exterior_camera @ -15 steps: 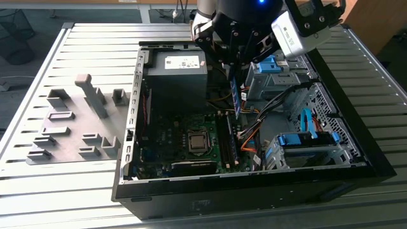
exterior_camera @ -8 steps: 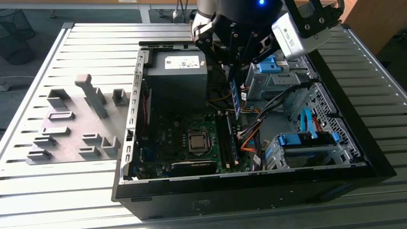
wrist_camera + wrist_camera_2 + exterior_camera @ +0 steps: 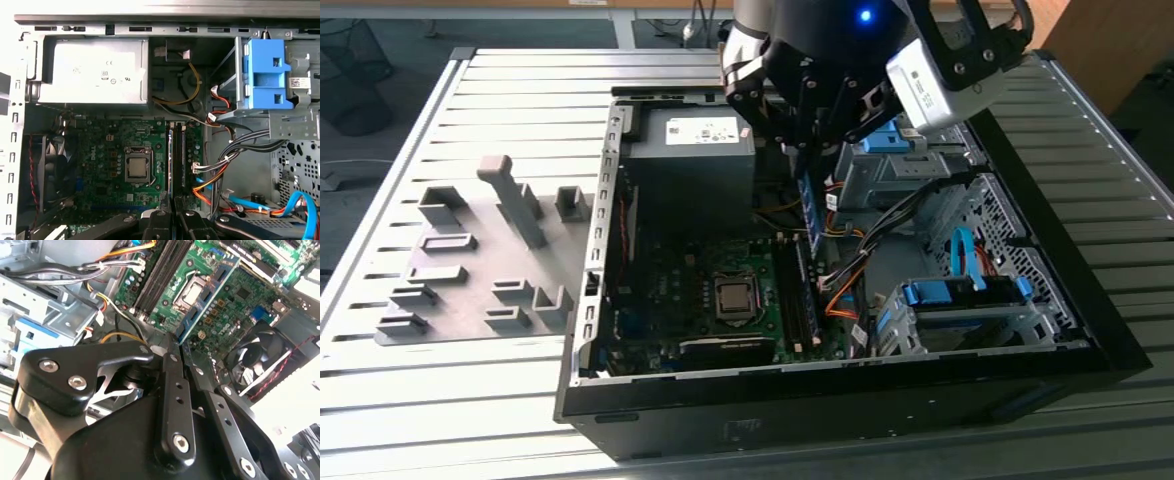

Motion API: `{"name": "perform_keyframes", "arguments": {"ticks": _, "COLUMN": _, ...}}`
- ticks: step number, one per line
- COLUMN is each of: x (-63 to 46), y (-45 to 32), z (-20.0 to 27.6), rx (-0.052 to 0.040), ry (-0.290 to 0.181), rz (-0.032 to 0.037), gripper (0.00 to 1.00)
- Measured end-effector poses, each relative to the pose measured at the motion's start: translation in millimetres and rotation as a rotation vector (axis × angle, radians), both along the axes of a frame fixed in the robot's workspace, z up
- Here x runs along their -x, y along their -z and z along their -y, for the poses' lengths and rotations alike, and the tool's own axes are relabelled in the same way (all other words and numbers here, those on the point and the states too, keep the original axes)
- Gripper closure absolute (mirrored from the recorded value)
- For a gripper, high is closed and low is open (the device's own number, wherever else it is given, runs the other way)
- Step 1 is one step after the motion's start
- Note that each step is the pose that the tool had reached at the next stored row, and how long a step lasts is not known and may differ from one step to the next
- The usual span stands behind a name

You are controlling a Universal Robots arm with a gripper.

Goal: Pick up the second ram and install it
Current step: 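Insert the second ram into the second slot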

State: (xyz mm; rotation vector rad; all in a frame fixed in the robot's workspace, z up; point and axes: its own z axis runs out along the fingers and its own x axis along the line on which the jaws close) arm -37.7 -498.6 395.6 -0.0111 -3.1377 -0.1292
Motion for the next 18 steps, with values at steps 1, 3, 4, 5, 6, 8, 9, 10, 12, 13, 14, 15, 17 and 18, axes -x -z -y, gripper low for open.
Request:
{"name": "perform_keyframes", "arguments": {"ticks": 1, "x": -0.1, "y": 1.8, "z": 0.0, "rx": -0.0003, "ry": -0.002, "rz": -0.0005, "gripper": 0.86}}
{"name": "perform_keyframes", "arguments": {"ticks": 3, "x": -0.1, "y": 5.4, "z": 0.0, "rx": -0.0004, "ry": -0.008, "rz": -0.0023, "gripper": 0.86}}
{"name": "perform_keyframes", "arguments": {"ticks": 4, "x": -0.1, "y": 7.1, "z": 0.0, "rx": -0.0004, "ry": -0.013, "rz": -0.0034, "gripper": 0.86}}
{"name": "perform_keyframes", "arguments": {"ticks": 5, "x": 0.0, "y": 8.7, "z": 0.0, "rx": -0.0005, "ry": -0.017, "rz": -0.0046, "gripper": 0.86}}
{"name": "perform_keyframes", "arguments": {"ticks": 6, "x": -0.1, "y": 9.9, "z": 0.0, "rx": -0.0005, "ry": -0.022, "rz": -0.0056, "gripper": 0.86}}
{"name": "perform_keyframes", "arguments": {"ticks": 8, "x": 0.0, "y": 10.5, "z": 0.0, "rx": -0.0002, "ry": -0.027, "rz": -0.0061, "gripper": 0.86}}
{"name": "perform_keyframes", "arguments": {"ticks": 9, "x": 0.0, "y": 10.5, "z": 0.0, "rx": -0.0002, "ry": -0.027, "rz": -0.0062, "gripper": 0.86}}
{"name": "perform_keyframes", "arguments": {"ticks": 10, "x": -0.1, "y": 10.6, "z": 0.0, "rx": -0.0004, "ry": -0.029, "rz": -0.0061, "gripper": 0.86}}
{"name": "perform_keyframes", "arguments": {"ticks": 12, "x": -0.1, "y": 10.6, "z": 0.0, "rx": -0.0004, "ry": -0.031, "rz": -0.0061, "gripper": 0.86}}
{"name": "perform_keyframes", "arguments": {"ticks": 13, "x": -0.1, "y": 10.6, "z": 0.0, "rx": -0.0004, "ry": -0.031, "rz": -0.0061, "gripper": 0.86}}
{"name": "perform_keyframes", "arguments": {"ticks": 14, "x": -0.1, "y": 10.6, "z": 0.0, "rx": -0.0004, "ry": -0.031, "rz": -0.0061, "gripper": 0.86}}
{"name": "perform_keyframes", "arguments": {"ticks": 15, "x": -0.1, "y": 10.6, "z": 0.0, "rx": -0.0004, "ry": -0.031, "rz": -0.0061, "gripper": 0.86}}
{"name": "perform_keyframes", "arguments": {"ticks": 17, "x": -0.1, "y": 10.6, "z": 0.0, "rx": -0.0004, "ry": -0.031, "rz": -0.0061, "gripper": 0.86}}
{"name": "perform_keyframes", "arguments": {"ticks": 18, "x": -0.1, "y": 10.6, "z": 0.0, "rx": -0.0004, "ry": -0.031, "rz": -0.0061, "gripper": 0.86}}
